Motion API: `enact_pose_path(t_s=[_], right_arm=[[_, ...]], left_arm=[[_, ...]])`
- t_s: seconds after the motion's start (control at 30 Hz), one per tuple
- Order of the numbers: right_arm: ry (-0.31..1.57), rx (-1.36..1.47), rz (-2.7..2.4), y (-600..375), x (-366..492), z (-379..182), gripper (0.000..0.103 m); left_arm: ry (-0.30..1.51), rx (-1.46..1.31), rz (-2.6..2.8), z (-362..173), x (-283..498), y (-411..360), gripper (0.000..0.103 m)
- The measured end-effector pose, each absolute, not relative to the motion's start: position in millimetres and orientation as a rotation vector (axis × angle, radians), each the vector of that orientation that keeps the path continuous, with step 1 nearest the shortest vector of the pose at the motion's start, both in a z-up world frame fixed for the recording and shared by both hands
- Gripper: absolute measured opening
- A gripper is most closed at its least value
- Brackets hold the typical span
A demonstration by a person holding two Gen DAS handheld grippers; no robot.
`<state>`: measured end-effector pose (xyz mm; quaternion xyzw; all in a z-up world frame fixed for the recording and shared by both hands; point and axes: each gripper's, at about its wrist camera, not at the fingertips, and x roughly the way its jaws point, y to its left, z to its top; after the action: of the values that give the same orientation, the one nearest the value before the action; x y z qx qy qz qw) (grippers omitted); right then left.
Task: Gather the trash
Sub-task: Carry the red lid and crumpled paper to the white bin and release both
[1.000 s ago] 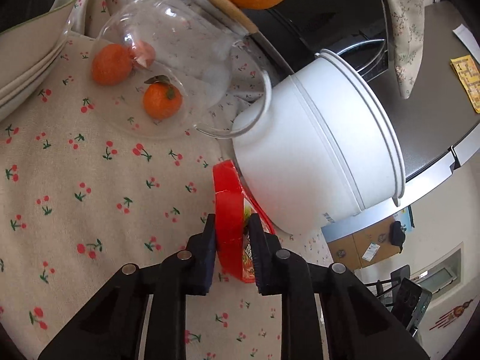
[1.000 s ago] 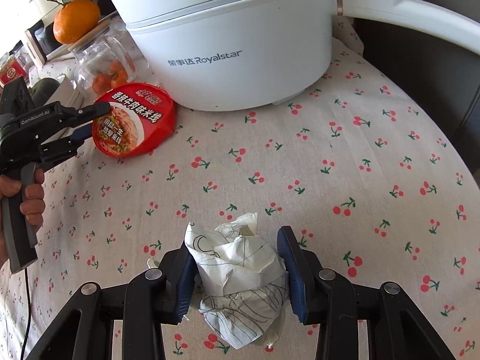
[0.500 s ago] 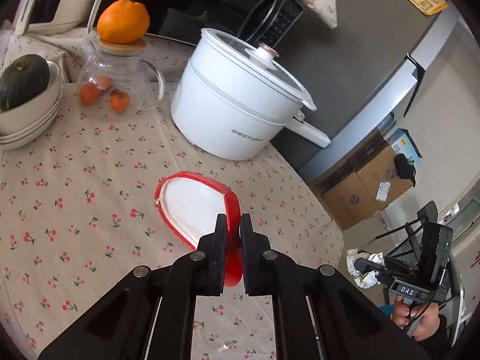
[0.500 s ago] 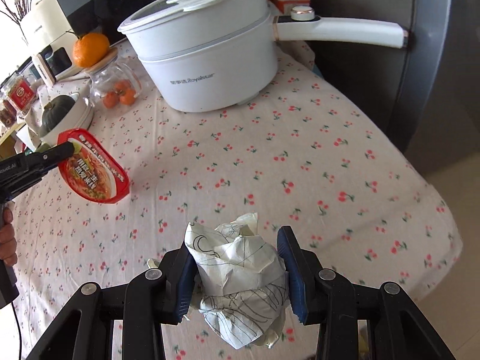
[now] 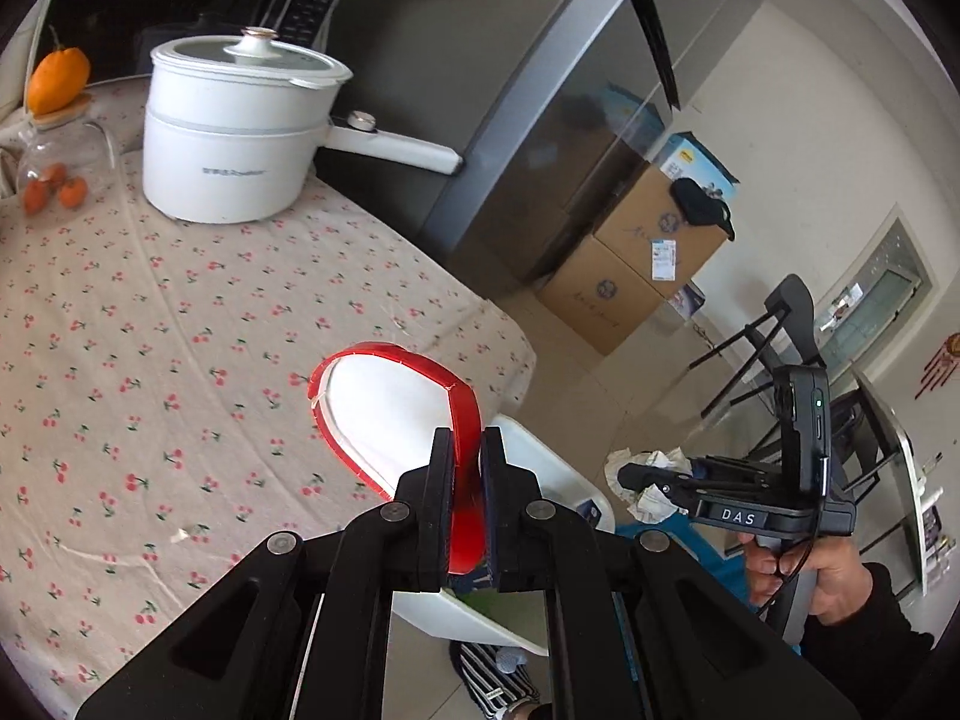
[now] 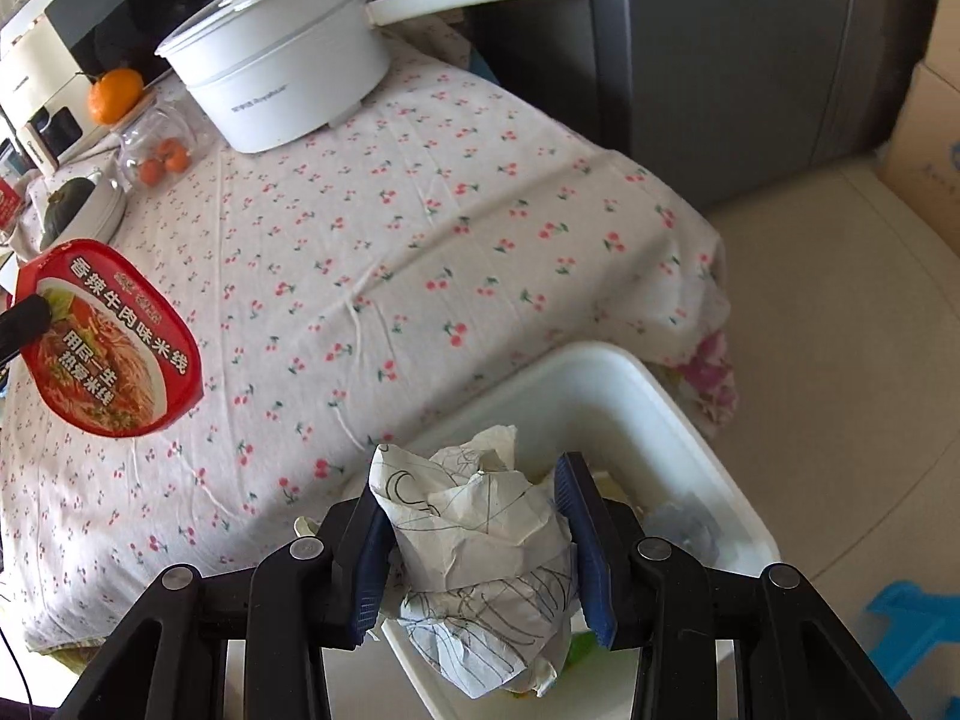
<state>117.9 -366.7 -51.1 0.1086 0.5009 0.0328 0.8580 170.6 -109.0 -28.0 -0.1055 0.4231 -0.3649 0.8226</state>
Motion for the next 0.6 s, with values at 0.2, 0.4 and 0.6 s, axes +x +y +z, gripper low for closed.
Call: enact_pose_path(t_s=[0.2,0.4,0.6], right_arm=[[1.059,0.277,0.029,-392.7,93.5,-58.6,0.046],[1.062,0.326,0.009,-408.9,90.7,-63.9,0.046],[1.069,0.330,-0.014,-413.1,99.2,-70.2,0.047]], left_arm=[[0.950,-0.128,-0.849,-56.0,144.1,-171.7,0.008],[1.002,-0.112,-0.858,-98.7,153.1,-206.7,0.009],[1.034,-0.112,-0.851,-114.8,157.8,-226.8,0.013]])
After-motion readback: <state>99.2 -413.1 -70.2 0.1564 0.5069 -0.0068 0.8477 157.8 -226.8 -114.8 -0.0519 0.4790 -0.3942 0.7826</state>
